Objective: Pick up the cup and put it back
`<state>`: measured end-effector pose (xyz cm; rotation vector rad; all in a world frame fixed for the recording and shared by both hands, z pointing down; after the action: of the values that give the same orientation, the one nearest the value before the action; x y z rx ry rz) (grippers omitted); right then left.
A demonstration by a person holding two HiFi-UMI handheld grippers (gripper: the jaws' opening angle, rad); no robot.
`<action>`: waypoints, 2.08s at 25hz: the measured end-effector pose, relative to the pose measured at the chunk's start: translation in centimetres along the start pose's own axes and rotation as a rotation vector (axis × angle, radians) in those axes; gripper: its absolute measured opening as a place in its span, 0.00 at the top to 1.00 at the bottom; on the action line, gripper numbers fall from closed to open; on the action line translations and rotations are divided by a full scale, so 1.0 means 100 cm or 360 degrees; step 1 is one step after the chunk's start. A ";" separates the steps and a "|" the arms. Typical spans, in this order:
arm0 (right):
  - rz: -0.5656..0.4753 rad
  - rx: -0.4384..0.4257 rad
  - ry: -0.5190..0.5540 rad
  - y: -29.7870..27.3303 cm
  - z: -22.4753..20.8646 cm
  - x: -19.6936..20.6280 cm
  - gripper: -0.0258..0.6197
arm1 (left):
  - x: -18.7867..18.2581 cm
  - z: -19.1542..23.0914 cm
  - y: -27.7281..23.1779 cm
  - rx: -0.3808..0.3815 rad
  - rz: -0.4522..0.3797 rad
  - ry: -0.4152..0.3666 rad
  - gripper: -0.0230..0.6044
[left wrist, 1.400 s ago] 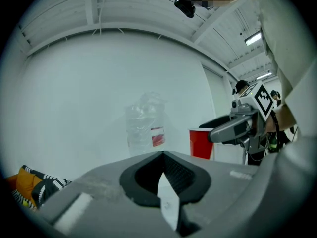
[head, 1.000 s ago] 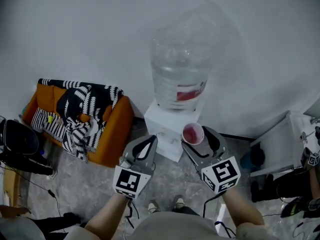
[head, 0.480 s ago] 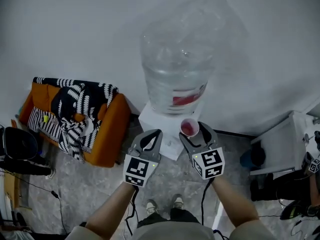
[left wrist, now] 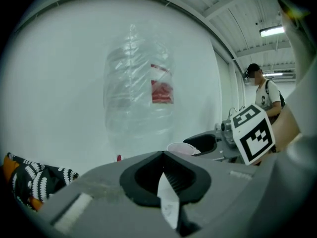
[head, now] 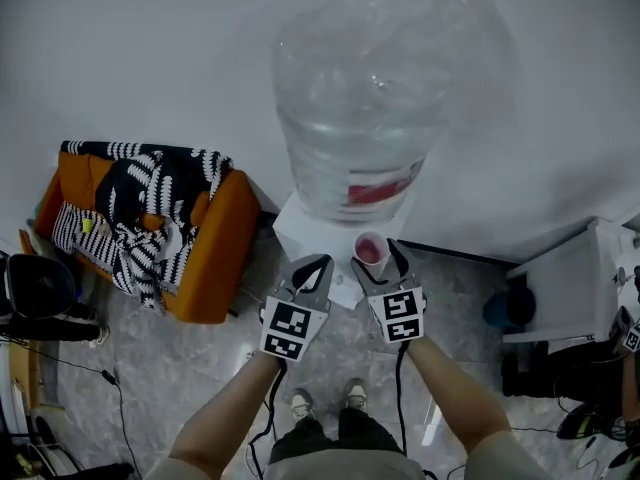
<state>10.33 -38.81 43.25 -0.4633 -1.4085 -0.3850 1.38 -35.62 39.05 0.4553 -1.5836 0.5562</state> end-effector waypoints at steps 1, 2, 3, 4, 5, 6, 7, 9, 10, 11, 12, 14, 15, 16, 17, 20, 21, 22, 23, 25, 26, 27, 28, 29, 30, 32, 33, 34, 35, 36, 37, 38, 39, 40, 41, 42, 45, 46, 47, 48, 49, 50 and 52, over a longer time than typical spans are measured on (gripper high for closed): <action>0.0015 0.0004 -0.0014 -0.003 0.000 0.007 0.44 | 0.005 0.000 -0.001 0.0002 0.0017 0.0006 0.96; 0.0039 0.0007 -0.0038 -0.005 0.000 0.013 0.44 | 0.009 0.000 -0.001 0.0004 0.0033 0.0014 0.96; 0.0062 0.0011 -0.0061 -0.007 0.000 0.018 0.44 | 0.012 -0.001 0.000 0.0007 0.0047 0.0022 0.96; 0.0071 0.0017 -0.0072 -0.009 0.000 0.022 0.44 | 0.014 -0.002 0.002 0.0011 0.0056 0.0029 0.96; 0.0063 0.0025 -0.0065 -0.011 0.000 0.024 0.44 | 0.015 -0.002 0.004 0.0015 0.0059 0.0034 0.96; 0.0045 0.0032 -0.0047 -0.013 0.000 0.024 0.44 | 0.016 -0.002 0.005 0.0018 0.0061 0.0035 0.96; 0.0027 0.0039 -0.0030 -0.015 0.000 0.023 0.44 | 0.017 -0.002 0.006 0.0017 0.0065 0.0032 0.96; 0.0002 0.0053 -0.0019 -0.017 -0.001 0.021 0.44 | 0.021 0.000 0.006 0.0003 0.0076 0.0036 0.96; -0.0003 0.0057 -0.0019 -0.018 -0.002 0.021 0.44 | 0.023 0.002 0.007 -0.0006 0.0079 0.0046 0.96; -0.0001 0.0058 -0.0020 -0.019 -0.002 0.021 0.44 | 0.023 0.002 0.008 -0.0012 0.0080 0.0056 0.96; 0.0007 0.0056 -0.0022 -0.019 -0.001 0.022 0.43 | 0.024 0.003 0.009 -0.0016 0.0080 0.0062 0.96; 0.0024 0.0047 -0.0031 -0.017 0.001 0.023 0.38 | 0.023 0.002 0.013 -0.0017 0.0082 0.0066 0.96; 0.0031 0.0042 -0.0035 -0.016 0.001 0.023 0.37 | 0.023 0.002 0.015 -0.0015 0.0082 0.0066 0.96; 0.0035 0.0037 -0.0037 -0.014 0.002 0.022 0.36 | 0.022 0.002 0.017 -0.0014 0.0082 0.0067 0.96; 0.0033 0.0032 -0.0039 -0.011 0.002 0.020 0.36 | 0.020 0.002 0.019 -0.0015 0.0081 0.0066 0.96; 0.0008 0.0025 -0.0061 -0.002 0.002 0.004 0.36 | 0.012 0.003 0.026 -0.0016 0.0067 0.0059 0.96; -0.0003 0.0025 -0.0066 0.003 0.002 -0.004 0.36 | 0.007 0.003 0.030 -0.0017 0.0058 0.0055 0.96; -0.0016 0.0027 -0.0069 0.008 0.002 -0.013 0.36 | 0.002 0.003 0.033 -0.0019 0.0048 0.0050 0.96; -0.0029 0.0029 -0.0069 0.014 0.002 -0.022 0.39 | -0.003 0.003 0.037 -0.0020 0.0039 0.0044 0.96; -0.0057 0.0038 -0.0068 0.027 0.003 -0.042 0.47 | -0.013 0.004 0.044 -0.0023 0.0020 0.0030 0.96; -0.0071 0.0042 -0.0071 0.034 0.004 -0.052 0.53 | -0.018 0.003 0.048 -0.0024 0.0009 0.0023 0.96; -0.0084 0.0043 -0.0074 0.041 0.006 -0.063 0.58 | -0.024 0.003 0.053 -0.0023 -0.0003 0.0014 0.96; -0.0090 0.0040 -0.0074 0.048 0.008 -0.073 0.62 | -0.031 0.003 0.058 -0.0021 -0.0017 0.0004 0.96; -0.0086 0.0033 -0.0069 0.055 0.012 -0.081 0.64 | -0.037 0.002 0.063 -0.0020 -0.0032 -0.0005 0.96; -0.0072 0.0021 -0.0059 0.062 0.016 -0.088 0.66 | -0.044 0.001 0.068 -0.0018 -0.0048 -0.0013 0.96; -0.0050 -0.0005 -0.0054 0.075 0.024 -0.103 0.69 | -0.056 -0.002 0.080 -0.0012 -0.0078 -0.0012 0.96; -0.0058 -0.0015 -0.0068 0.082 0.029 -0.111 0.70 | -0.063 -0.004 0.086 -0.0008 -0.0089 -0.0006 0.96; -0.0074 -0.0025 -0.0083 0.088 0.033 -0.120 0.71 | -0.069 -0.006 0.093 -0.0005 -0.0094 -0.0003 0.96; -0.0094 -0.0036 -0.0094 0.094 0.038 -0.129 0.72 | -0.074 -0.008 0.101 -0.0003 -0.0091 -0.0006 0.96; -0.0114 -0.0050 -0.0097 0.101 0.043 -0.138 0.73 | -0.079 -0.009 0.109 -0.0002 -0.0090 -0.0013 0.96; -0.0131 -0.0064 -0.0097 0.107 0.048 -0.145 0.75 | -0.084 -0.011 0.116 0.0001 -0.0099 -0.0020 0.96; -0.0146 -0.0080 -0.0097 0.114 0.054 -0.152 0.77 | -0.089 -0.014 0.124 0.0002 -0.0112 -0.0025 0.96; -0.0158 -0.0096 -0.0098 0.121 0.060 -0.159 0.78 | -0.094 -0.016 0.131 0.0003 -0.0127 -0.0031 0.96; -0.0170 -0.0112 -0.0100 0.128 0.066 -0.165 0.80 | -0.099 -0.019 0.138 0.0003 -0.0140 -0.0037 0.96; -0.0181 -0.0128 -0.0102 0.134 0.072 -0.171 0.82 | -0.103 -0.021 0.145 0.0005 -0.0146 -0.0040 0.96; -0.0193 -0.0142 -0.0105 0.140 0.078 -0.176 0.84 | -0.107 -0.024 0.152 0.0007 -0.0150 -0.0040 0.96; -0.0239 -0.0167 -0.0095 0.159 0.092 -0.193 0.88 | -0.122 -0.032 0.171 0.0004 -0.0194 -0.0040 0.96; -0.0259 -0.0166 -0.0082 0.165 0.096 -0.200 0.90 | -0.125 -0.034 0.177 -0.0002 -0.0215 -0.0045 0.96; -0.0277 -0.0165 -0.0069 0.172 0.100 -0.206 0.90 | -0.127 -0.036 0.183 -0.0010 -0.0232 -0.0055 0.96; -0.0291 -0.0166 -0.0058 0.178 0.103 -0.212 0.91 | -0.128 -0.037 0.189 -0.0017 -0.0245 -0.0064 0.96; -0.0303 -0.0169 -0.0055 0.183 0.107 -0.217 0.91 | -0.129 -0.038 0.196 -0.0025 -0.0253 -0.0071 0.96; -0.0313 -0.0172 -0.0059 0.188 0.110 -0.221 0.92 | -0.129 -0.039 0.202 -0.0034 -0.0257 -0.0076 0.96; -0.0327 -0.0178 -0.0071 0.196 0.115 -0.227 0.94 | -0.130 -0.042 0.213 -0.0050 -0.0261 -0.0083 0.96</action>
<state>7.92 -16.49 20.31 -0.4207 -1.4881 -0.6254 -6.81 -16.52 24.56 0.5741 -1.5858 0.3968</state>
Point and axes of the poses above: the fingertips, and each gripper's own axes: y backward along the fingers, z to its left, x out of its underside, the point moved 1 cm from there along y, backward along the fingers, and after that the axes turned 15 degrees about -z, right-handed, at the moved point
